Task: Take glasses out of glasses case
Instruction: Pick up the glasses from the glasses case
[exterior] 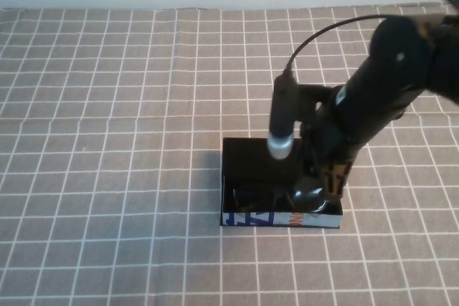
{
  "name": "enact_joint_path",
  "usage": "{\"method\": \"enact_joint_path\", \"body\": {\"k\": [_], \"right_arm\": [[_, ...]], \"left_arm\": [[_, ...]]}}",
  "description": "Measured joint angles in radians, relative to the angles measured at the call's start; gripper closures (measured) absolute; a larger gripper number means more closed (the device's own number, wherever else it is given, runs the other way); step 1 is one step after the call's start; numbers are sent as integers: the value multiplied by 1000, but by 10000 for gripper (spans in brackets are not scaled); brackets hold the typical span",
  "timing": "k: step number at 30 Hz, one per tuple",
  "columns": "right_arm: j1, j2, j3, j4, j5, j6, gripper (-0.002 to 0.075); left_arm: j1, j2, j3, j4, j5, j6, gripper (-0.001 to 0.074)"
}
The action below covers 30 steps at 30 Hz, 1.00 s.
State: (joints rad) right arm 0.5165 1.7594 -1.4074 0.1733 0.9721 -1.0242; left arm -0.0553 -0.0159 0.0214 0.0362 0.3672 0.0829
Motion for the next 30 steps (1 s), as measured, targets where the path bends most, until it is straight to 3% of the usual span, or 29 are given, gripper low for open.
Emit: {"method": "enact_joint_path", "body": {"k": [3, 30], "right_arm": [[16, 28, 0, -4, -38, -2, 343], [42, 187, -10, 16, -119, -2, 361]], "left_arm": [[0, 0, 0, 0, 0, 0, 739], [0, 0, 0, 0, 0, 0, 739]]}}
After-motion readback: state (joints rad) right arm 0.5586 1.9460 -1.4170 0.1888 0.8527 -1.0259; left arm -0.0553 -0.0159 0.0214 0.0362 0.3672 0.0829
